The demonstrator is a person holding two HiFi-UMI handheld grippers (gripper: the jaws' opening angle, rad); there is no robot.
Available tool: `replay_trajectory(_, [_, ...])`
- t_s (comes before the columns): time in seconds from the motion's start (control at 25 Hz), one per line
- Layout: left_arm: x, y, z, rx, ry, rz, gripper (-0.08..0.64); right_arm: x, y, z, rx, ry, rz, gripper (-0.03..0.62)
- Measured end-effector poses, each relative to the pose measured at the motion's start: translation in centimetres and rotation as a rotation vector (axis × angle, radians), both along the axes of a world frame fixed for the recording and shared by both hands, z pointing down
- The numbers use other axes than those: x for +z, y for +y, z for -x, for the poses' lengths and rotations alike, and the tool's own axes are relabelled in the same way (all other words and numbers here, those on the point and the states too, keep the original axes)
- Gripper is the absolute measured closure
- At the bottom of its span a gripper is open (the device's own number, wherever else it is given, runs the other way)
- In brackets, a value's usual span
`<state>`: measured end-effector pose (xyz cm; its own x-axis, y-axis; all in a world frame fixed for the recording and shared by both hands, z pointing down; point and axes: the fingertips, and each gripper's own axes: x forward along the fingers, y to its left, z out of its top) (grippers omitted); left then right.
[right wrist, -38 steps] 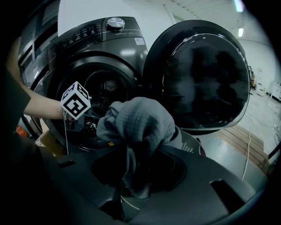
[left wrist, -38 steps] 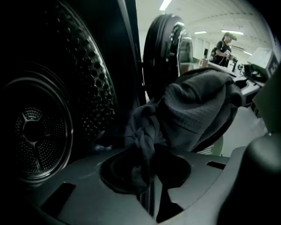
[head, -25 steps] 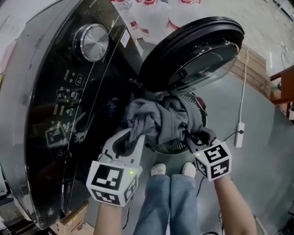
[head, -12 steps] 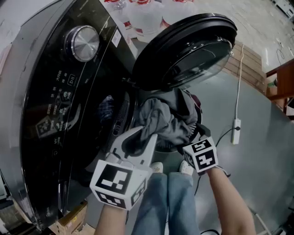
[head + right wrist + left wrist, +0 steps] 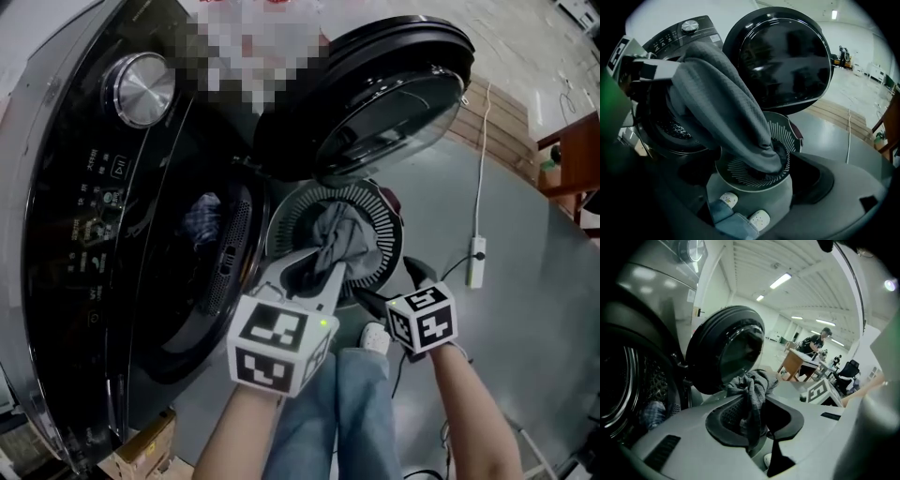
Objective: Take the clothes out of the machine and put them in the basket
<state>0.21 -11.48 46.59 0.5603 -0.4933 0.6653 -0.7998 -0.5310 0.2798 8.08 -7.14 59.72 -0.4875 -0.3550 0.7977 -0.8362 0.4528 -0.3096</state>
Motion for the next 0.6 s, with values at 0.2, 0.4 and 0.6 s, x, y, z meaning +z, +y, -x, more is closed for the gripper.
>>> replay_trajectory(0.2, [3.6, 0.3, -0.7, 0.038, -0.03, 0.1, 0.383, 0.1, 0.2, -0.7, 0.014, -0.007, 0.003, 0.11])
replay_trajectory(0.4, [5.9, 0.8, -0.3, 0.036, -0.093, 0.144, 0.155, 0.4, 0.2, -0.7, 0.033, -0.019, 0.003, 0.11])
replay_trajectory(0.6, [7.7, 1.4, 1.1, 0.058, -0.194, 0.131, 0.156, 0.6, -0.1, -0.4, 0.042, -0.021, -0.003, 0.11])
